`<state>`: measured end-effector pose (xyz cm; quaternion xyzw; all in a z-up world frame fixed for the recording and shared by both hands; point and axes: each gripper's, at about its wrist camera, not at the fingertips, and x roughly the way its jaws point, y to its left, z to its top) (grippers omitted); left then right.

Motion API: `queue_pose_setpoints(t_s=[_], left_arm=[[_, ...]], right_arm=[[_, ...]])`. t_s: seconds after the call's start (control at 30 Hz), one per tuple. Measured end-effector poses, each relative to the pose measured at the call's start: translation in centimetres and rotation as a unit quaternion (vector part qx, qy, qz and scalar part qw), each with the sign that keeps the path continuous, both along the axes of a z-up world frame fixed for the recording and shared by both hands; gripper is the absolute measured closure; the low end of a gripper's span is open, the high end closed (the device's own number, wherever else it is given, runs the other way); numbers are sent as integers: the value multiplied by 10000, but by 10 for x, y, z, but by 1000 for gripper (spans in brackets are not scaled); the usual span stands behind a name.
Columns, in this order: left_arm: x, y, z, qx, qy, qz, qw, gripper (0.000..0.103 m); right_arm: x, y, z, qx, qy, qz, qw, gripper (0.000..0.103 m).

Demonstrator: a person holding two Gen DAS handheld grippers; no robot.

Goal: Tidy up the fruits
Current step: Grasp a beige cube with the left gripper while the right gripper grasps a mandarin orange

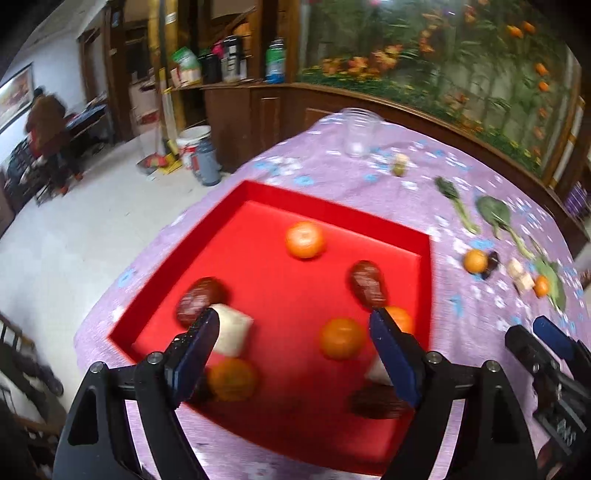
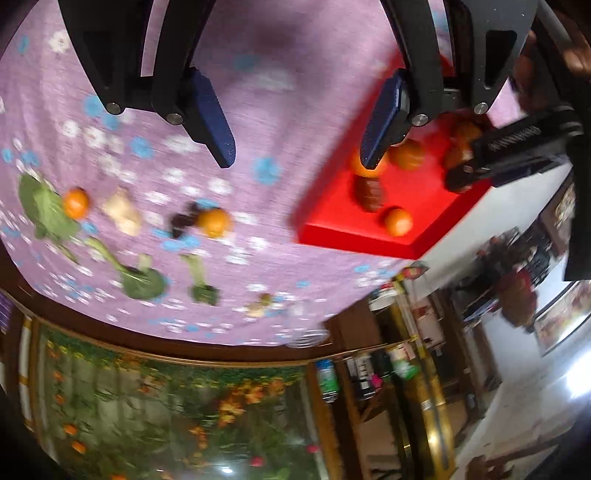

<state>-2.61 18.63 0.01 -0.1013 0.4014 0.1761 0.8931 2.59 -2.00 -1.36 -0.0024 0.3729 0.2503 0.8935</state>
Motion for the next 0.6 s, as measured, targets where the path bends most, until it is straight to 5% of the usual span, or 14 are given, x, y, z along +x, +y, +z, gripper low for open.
queue_pose_setpoints(t_s=[0.3, 0.5, 0.6], left_arm=[[41, -80, 0, 87, 125, -1009, 9948, 20], [74, -131, -15, 98, 358, -1556, 9871, 21], [89, -149, -17, -58, 344, -1734, 9842, 21]], right_arm=[[45, -125, -22, -20, 280, -1346, 9905, 28], [87, -162, -33, -151, 370, -1752, 9837, 31], [108, -165, -39, -296, 400, -1774, 9829, 40]])
